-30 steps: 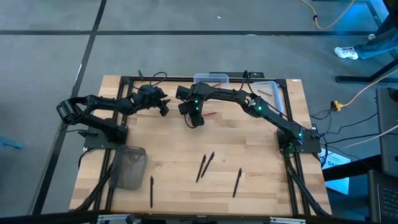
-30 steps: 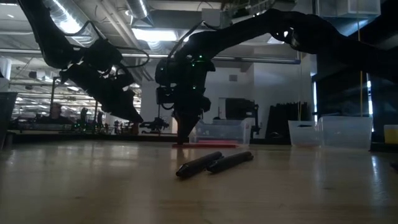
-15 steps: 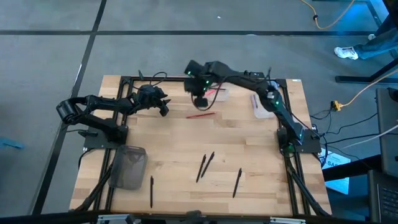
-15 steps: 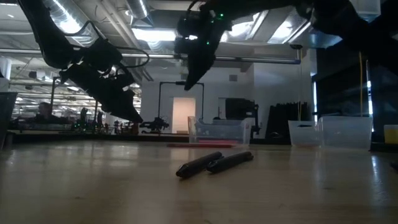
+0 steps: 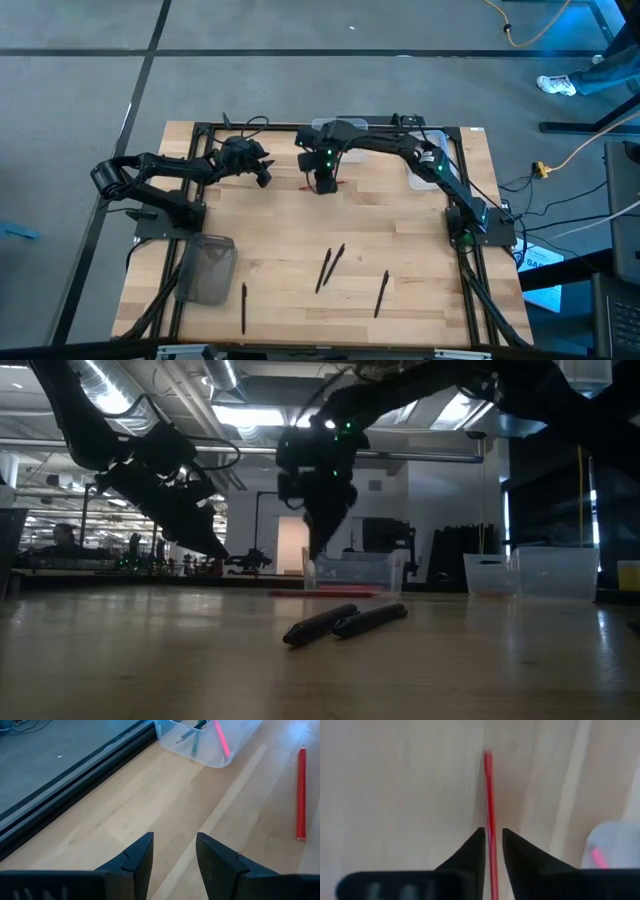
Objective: Sort crayons/erasers/pens/pencils in bins
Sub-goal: Put the red pencil into the left transparent bin
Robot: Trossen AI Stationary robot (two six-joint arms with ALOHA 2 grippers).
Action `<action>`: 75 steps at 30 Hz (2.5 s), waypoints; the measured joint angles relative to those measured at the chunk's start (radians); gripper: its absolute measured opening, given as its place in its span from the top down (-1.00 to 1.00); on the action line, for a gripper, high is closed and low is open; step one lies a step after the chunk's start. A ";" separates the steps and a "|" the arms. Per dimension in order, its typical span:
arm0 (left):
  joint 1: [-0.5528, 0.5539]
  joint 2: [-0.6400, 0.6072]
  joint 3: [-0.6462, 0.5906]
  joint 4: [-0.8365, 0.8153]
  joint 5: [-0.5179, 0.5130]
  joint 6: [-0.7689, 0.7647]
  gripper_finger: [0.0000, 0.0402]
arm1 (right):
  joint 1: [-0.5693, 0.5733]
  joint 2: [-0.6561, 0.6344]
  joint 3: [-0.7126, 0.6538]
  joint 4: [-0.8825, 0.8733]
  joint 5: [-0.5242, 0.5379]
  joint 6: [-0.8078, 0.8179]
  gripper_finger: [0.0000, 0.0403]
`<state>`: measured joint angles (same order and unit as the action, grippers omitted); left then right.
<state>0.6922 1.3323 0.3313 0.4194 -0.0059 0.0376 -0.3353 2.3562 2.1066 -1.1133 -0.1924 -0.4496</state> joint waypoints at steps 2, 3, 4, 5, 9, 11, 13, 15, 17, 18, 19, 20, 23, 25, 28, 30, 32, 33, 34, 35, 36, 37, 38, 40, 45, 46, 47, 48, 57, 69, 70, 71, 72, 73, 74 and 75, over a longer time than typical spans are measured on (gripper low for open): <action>0.000 0.000 0.000 0.000 0.000 0.000 0.30 | 0.005 0.000 -0.047 0.003 0.049 0.000 0.58; 0.000 0.000 0.000 0.002 0.000 0.000 0.30 | 0.007 0.000 -0.074 0.013 0.064 0.000 0.54; 0.000 0.000 0.000 0.005 0.000 0.000 0.30 | 0.007 0.000 -0.098 0.023 0.066 0.000 0.51; 0.000 0.000 0.000 0.010 0.000 -0.001 0.30 | 0.007 0.000 -0.119 0.028 0.064 0.000 0.49; 0.000 0.000 0.000 0.034 -0.001 -0.002 0.30 | 0.006 -0.002 -0.199 0.068 0.068 -0.001 0.45; 0.000 0.000 0.000 0.048 -0.001 -0.002 0.30 | 0.007 -0.007 -0.214 0.084 0.112 0.001 0.45; -0.003 0.000 0.000 0.063 -0.001 -0.002 0.30 | 0.007 -0.007 -0.213 0.083 0.131 0.000 0.47; -0.016 0.000 0.000 0.072 -0.001 0.000 0.30 | 0.007 -0.006 -0.209 0.083 0.136 0.001 0.51; -0.034 0.000 0.000 0.083 0.000 0.018 0.30 | 0.007 -0.006 -0.209 0.083 0.130 0.001 0.57; -0.046 0.000 0.000 0.092 0.000 0.028 0.30 | 0.007 -0.006 -0.209 0.083 0.126 0.001 0.60; -0.059 0.000 0.000 0.103 0.000 0.041 0.30 | 0.007 -0.005 -0.209 0.082 0.124 0.001 0.64; -0.073 0.000 0.000 0.115 0.000 0.049 0.30 | 0.007 -0.005 -0.209 0.080 0.123 0.002 0.69; -0.111 0.000 0.000 0.157 0.001 0.070 0.30 | 0.007 -0.005 -0.209 0.078 0.120 0.005 0.84; -0.128 0.000 0.000 0.167 0.002 0.077 0.30 | 0.007 -0.005 -0.207 0.077 0.120 0.019 0.93; -0.137 0.000 0.000 0.174 0.001 0.078 0.30 | 0.005 -0.007 -0.206 0.075 0.120 0.030 0.95; -0.137 0.000 0.000 0.173 -0.001 0.077 0.30 | 0.004 -0.007 -0.206 0.075 0.119 0.030 0.95; -0.137 0.000 0.000 0.173 -0.001 0.077 0.30 | 0.004 -0.007 -0.206 0.075 0.120 0.030 0.97; -0.137 -0.001 0.000 0.173 -0.001 0.077 0.30 | 0.004 -0.007 -0.206 0.074 0.120 0.030 0.98; -0.137 -0.007 0.000 0.167 -0.001 0.077 0.30 | 0.004 -0.009 -0.206 0.073 0.120 0.030 0.98; -0.137 -0.015 0.000 0.163 -0.001 0.077 0.30 | 0.005 -0.010 -0.207 0.072 0.120 0.030 0.98; -0.137 -0.026 0.000 0.161 -0.001 0.077 0.30 | 0.005 -0.010 -0.207 0.072 0.120 0.030 0.97; -0.137 -0.036 0.000 0.156 -0.001 0.077 0.30 | 0.005 -0.011 -0.206 0.070 0.120 0.032 0.96; -0.137 -0.049 0.000 0.147 -0.001 0.077 0.30 | 0.005 -0.011 -0.200 0.060 0.120 0.042 0.95; -0.137 -0.081 0.000 0.129 -0.003 0.079 0.30 | 0.005 -0.009 -0.184 0.037 0.123 0.054 0.94; -0.137 -0.146 0.000 0.065 -0.008 0.103 0.30 | 0.005 -0.010 -0.137 -0.033 0.123 0.056 0.94; -0.137 -0.154 0.000 0.058 -0.008 0.103 0.30 | 0.005 -0.010 -0.137 -0.051 0.123 0.057 0.93; -0.137 -0.160 0.000 0.051 -0.008 0.104 0.30 | 0.005 -0.010 -0.137 -0.066 0.123 0.061 0.93; -0.137 -0.165 0.000 0.045 -0.009 0.104 0.30 | 0.005 -0.010 -0.137 -0.078 0.123 0.069 0.93; -0.136 -0.171 0.000 0.031 -0.010 0.125 0.30 | 0.025 -0.011 -0.139 -0.232 0.085 0.162 0.93; -0.137 -0.171 0.000 0.012 -0.076 0.105 0.30 | 0.065 -0.016 -0.244 -0.147 0.094 0.241 0.75; -0.136 -0.171 0.000 0.012 -0.104 0.101 0.30 | 0.066 -0.017 -0.251 -0.137 0.091 0.255 0.70; -0.136 -0.171 0.000 0.011 -0.123 0.099 0.30 | 0.066 -0.019 -0.259 -0.130 0.087 0.261 0.66; -0.136 -0.171 0.000 0.009 -0.130 0.100 0.30 | 0.066 -0.020 -0.265 -0.125 0.086 0.263 0.62; -0.136 -0.171 0.000 0.007 -0.132 0.100 0.30 | 0.067 -0.023 -0.276 -0.118 0.084 0.263 0.58; -0.136 -0.173 0.000 0.005 -0.131 0.100 0.30 | 0.066 -0.024 -0.286 -0.115 0.083 0.268 0.54; -0.137 -0.175 0.000 0.006 -0.131 0.099 0.30 | 0.067 -0.025 -0.295 -0.111 0.083 0.288 0.51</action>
<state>0.5556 1.1576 0.3313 0.4251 -0.1368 0.1364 -0.2687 2.3312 1.8116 -1.2243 -0.1093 -0.1617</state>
